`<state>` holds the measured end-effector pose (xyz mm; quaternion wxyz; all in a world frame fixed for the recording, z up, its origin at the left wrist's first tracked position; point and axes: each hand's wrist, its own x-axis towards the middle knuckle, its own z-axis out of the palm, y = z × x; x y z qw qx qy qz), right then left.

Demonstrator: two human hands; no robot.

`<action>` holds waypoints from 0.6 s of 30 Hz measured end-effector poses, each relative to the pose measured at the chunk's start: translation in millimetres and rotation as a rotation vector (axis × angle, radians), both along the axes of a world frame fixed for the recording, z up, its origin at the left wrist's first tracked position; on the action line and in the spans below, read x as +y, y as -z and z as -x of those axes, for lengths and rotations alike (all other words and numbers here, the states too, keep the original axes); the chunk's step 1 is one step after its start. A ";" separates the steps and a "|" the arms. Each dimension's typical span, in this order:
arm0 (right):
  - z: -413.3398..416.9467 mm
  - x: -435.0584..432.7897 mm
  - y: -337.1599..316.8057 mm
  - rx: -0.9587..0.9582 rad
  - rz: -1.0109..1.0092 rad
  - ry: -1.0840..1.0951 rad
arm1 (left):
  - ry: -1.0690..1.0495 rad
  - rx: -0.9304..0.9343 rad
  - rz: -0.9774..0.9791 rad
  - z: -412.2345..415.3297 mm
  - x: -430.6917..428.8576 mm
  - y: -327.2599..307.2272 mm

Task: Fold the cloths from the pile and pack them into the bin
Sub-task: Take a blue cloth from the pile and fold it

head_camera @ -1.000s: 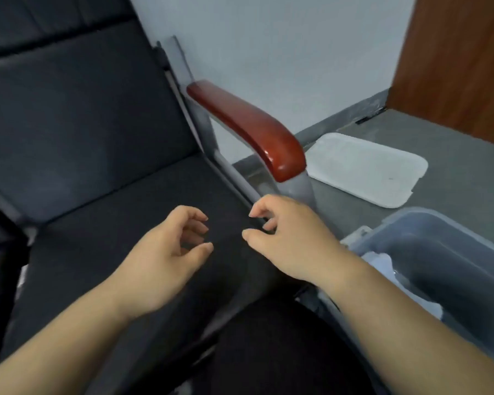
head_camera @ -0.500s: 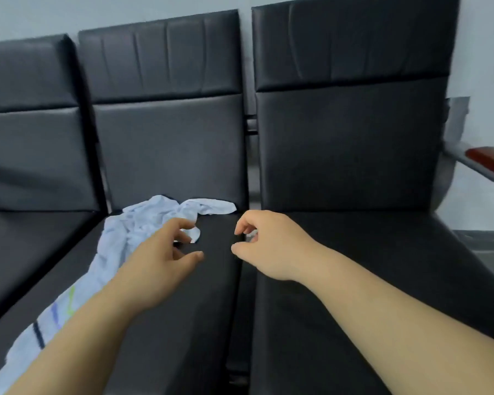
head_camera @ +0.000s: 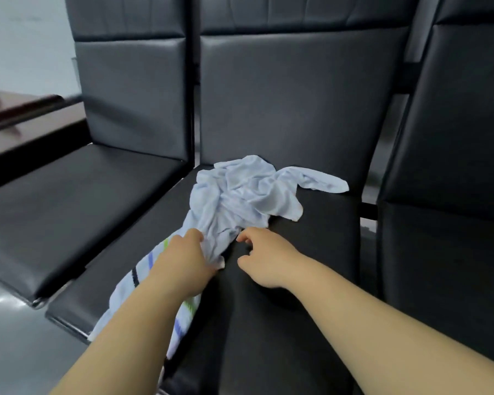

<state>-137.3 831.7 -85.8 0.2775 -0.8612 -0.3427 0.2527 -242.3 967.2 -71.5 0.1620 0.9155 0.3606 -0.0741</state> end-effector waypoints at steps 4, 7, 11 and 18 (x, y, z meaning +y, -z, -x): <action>-3.2 -4.3 17.3 0.155 -0.103 0.136 | -0.006 -0.060 0.035 -8.6 0.4 1.9; -4.1 -19.9 14.7 0.429 -0.265 0.255 | -0.063 -0.321 0.291 -6.2 -12.4 -10.4; 2.1 -47.1 2.2 0.804 -0.388 0.297 | -0.049 -0.501 0.587 4.1 -34.9 -29.9; 14.2 -81.7 -16.1 1.060 -0.499 0.223 | 0.036 -0.654 0.890 10.8 -59.6 -37.2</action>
